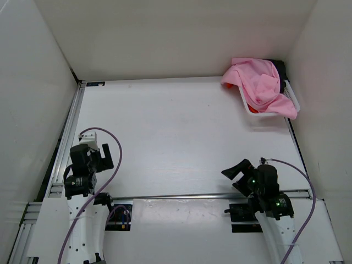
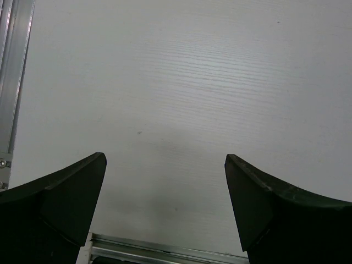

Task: Fold and stack the t-shirts
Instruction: Grab crumpled tshirt from bin with the right arm

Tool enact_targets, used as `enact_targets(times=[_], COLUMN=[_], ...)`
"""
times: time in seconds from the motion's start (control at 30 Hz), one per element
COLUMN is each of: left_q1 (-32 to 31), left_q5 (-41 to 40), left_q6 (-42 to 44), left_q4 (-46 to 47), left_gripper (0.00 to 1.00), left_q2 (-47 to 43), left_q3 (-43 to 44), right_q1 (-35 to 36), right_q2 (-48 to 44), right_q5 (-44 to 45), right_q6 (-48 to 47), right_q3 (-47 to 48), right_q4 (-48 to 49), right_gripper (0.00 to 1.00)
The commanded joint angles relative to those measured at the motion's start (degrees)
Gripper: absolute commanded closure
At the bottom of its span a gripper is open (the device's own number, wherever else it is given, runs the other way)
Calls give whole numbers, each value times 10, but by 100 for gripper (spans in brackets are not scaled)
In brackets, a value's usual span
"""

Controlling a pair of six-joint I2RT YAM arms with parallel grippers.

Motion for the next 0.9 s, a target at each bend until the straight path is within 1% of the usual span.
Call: enact_targets(times=[0.0, 0.07, 0.13, 0.2, 0.23, 0.27, 0.33, 0.37, 0.4, 0.43, 0.47, 0.5, 0.53, 0.57, 0.6, 0.63, 0.67, 0.73, 0.77, 0.8, 0.83, 0.87], left_q1=[-2, -2, -2, -7, -7, -7, -7, -7, -7, -7, -7, -7, -7, -7, -7, -7, -7, -7, -7, -7, -7, -7], left_q5=[-11, -29, -68, -92, -99, -99, -104, -104, -104, -85, -73, -60, -49, -24, -14, -4, 13, 23, 23, 23, 23, 23], left_q6=[0, 0, 0, 0, 0, 0, 0, 0, 0, 0, 0, 0, 0, 0, 0, 0, 0, 0, 0, 0, 0, 0], left_q4=[-1, -1, -1, -1, -1, -1, -1, -1, 5, 5, 12, 18, 23, 36, 42, 42, 48, 48, 48, 48, 48, 48], left_gripper=[0, 0, 0, 0, 0, 0, 0, 0, 0, 0, 0, 0, 0, 0, 0, 0, 0, 0, 0, 0, 0, 0], left_q2=[-4, -4, -4, -4, -4, -4, 9, 21, 27, 33, 48, 56, 65, 75, 93, 102, 118, 123, 129, 129, 134, 134], left_q3=[19, 24, 24, 37, 45, 70, 100, 126, 139, 150, 172, 182, 191, 200, 213, 219, 219, 219, 219, 205, 198, 192], right_q1=[3, 3, 3, 3, 3, 3, 3, 3, 3, 3, 3, -2, -8, -17, -41, -56, -82, -106, -122, -127, -127, -134], right_q2=[5, -1, -1, 28, 47, 98, 172, 216, 317, 371, 426, 535, 587, 634, 715, 750, 812, 871, 935, 969, 1004, 1075], right_q5=[-1, 4, 12, 18, 29, 35, 50, 64, 109, 145, 189, 234, 270, 297, 311, 311, 311, 323, 337, 355, 374, 391], right_q6=[-15, -29, -37, -49, -55, -68, -90, -107, -126, -160, -170, -179, -202, -215, -225, -233, -239, -239, -233, -233, -233, -233], right_q3=[-13, 1, 17, 35, 60, 77, 124, 192, 235, 283, 396, 456, 517, 574, 675, 720, 789, 846, 874, 936, 970, 1005], right_q4=[-34, -34, -20, 18, 32, 68, 97, 103, 97, 81, 59, 34, -7, -17, -23, -23, -11, 16, 16, 16, 16, -4], right_gripper=[0, 0, 0, 0, 0, 0, 0, 0, 0, 0, 0, 0, 0, 0, 0, 0, 0, 0, 0, 0, 0, 0])
